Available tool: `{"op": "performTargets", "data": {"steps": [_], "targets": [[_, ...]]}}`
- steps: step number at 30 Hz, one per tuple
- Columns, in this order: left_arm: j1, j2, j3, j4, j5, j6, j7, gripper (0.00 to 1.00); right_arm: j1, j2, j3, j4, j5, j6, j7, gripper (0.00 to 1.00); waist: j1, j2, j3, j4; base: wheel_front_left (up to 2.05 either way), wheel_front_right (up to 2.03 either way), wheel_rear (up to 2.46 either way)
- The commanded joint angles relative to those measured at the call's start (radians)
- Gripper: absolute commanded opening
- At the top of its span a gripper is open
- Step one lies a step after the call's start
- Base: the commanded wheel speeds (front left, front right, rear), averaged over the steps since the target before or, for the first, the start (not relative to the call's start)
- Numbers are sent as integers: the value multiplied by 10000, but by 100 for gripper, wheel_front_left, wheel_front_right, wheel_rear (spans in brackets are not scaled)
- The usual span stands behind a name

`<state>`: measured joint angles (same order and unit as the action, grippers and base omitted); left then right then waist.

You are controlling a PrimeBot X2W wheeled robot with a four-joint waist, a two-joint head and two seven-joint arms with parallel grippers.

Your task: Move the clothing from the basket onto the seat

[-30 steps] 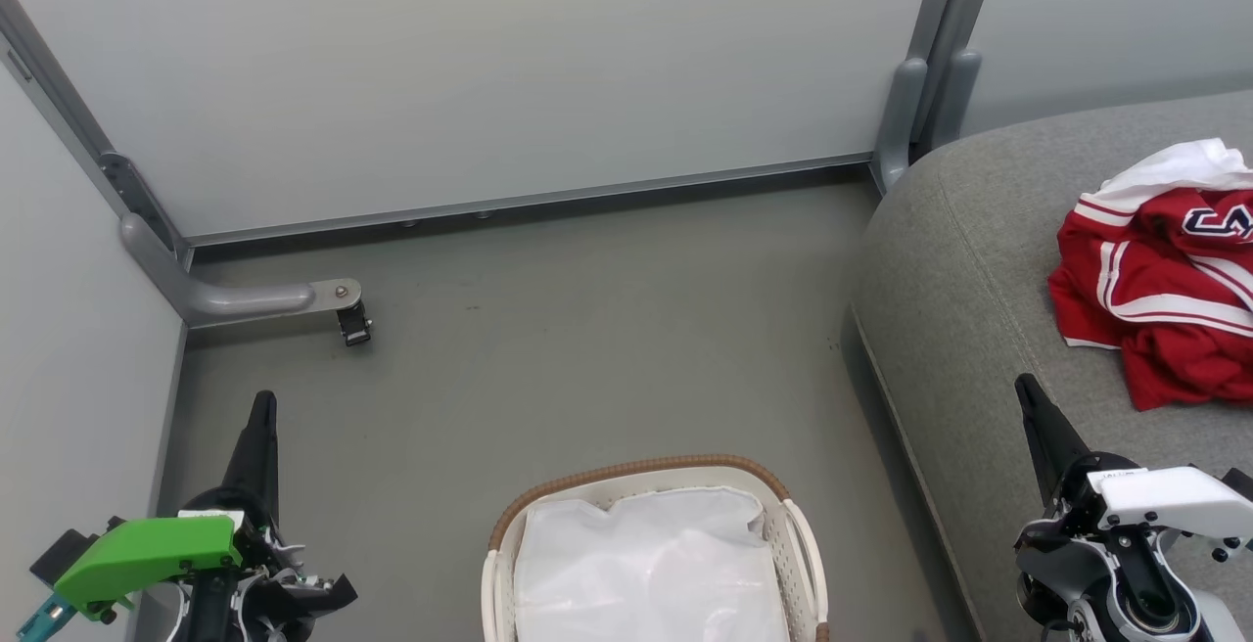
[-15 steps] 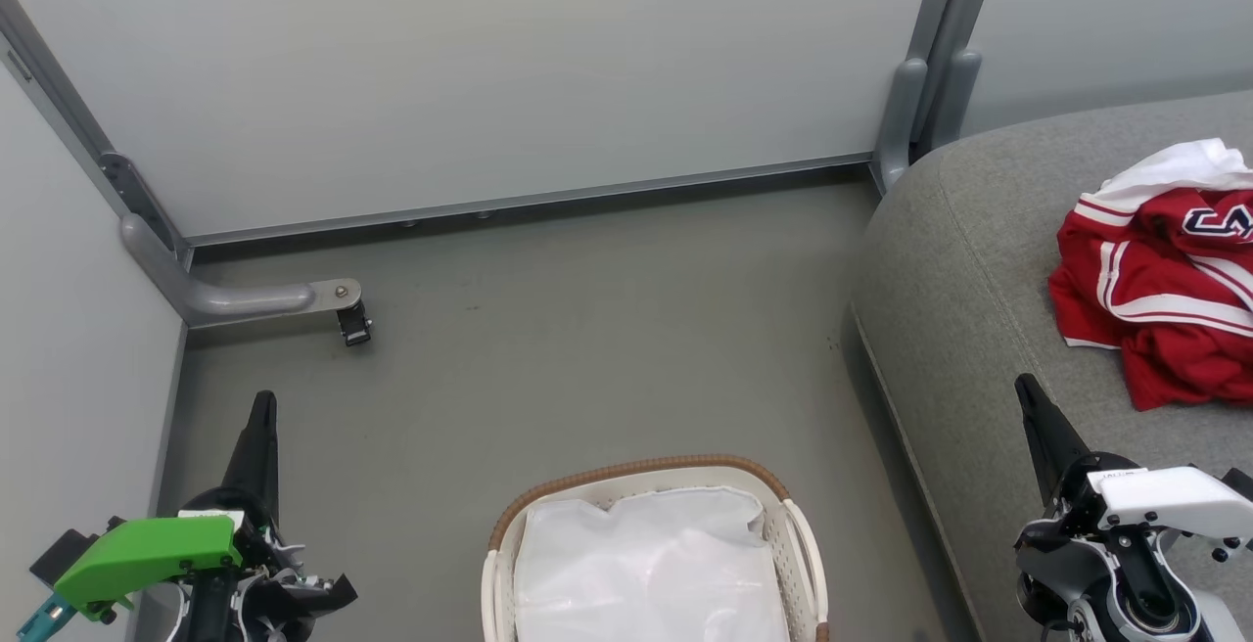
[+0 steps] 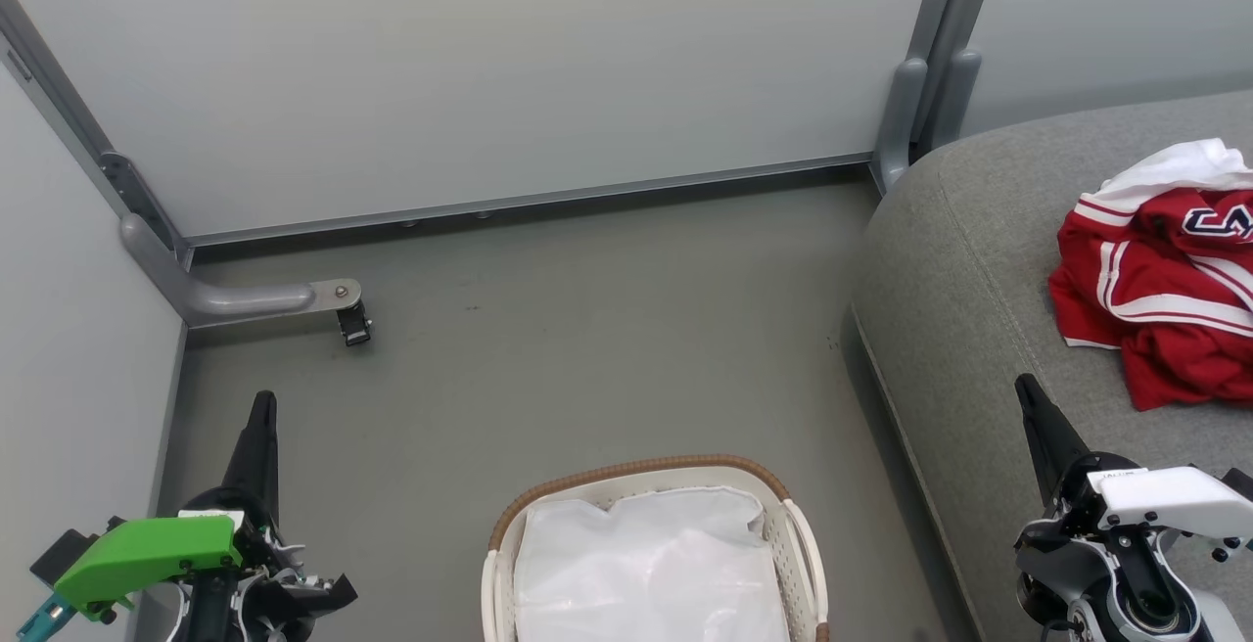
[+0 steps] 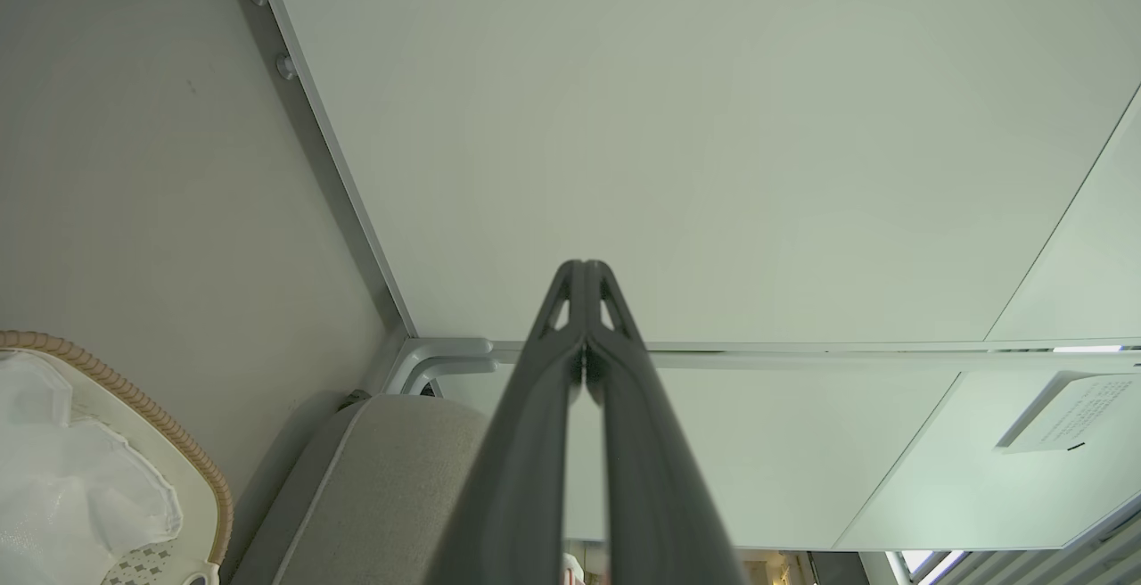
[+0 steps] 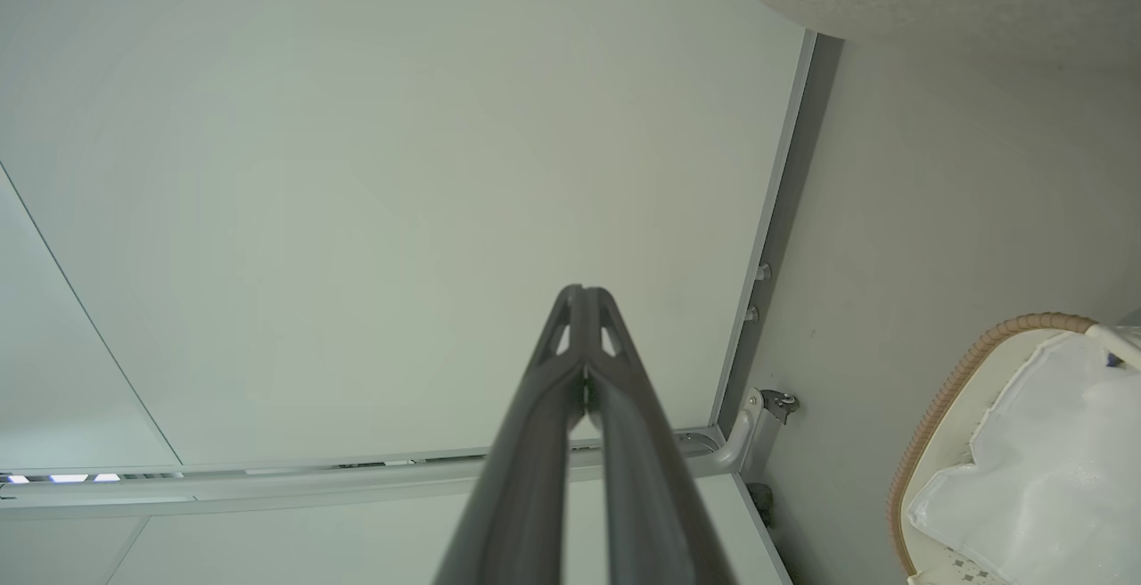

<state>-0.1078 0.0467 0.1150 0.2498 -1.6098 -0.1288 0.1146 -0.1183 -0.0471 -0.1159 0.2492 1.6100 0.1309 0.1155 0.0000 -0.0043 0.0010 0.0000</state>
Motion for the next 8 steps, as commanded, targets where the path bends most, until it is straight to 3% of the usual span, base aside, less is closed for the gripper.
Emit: {"op": "performTargets", "data": {"steps": [1, 8], "targets": [[-125, 66, 19, -30, -41, -39, 39, 0, 93, -59, -13, -31, 36, -2, 22, 0, 0, 43, 0, 0, 0, 0, 0], [-125, 67, 19, -30, -41, -39, 39, 0, 93, -59, -12, -29, 37, -2, 22, 0, 0, 43, 0, 0, 0, 0, 0]]}}
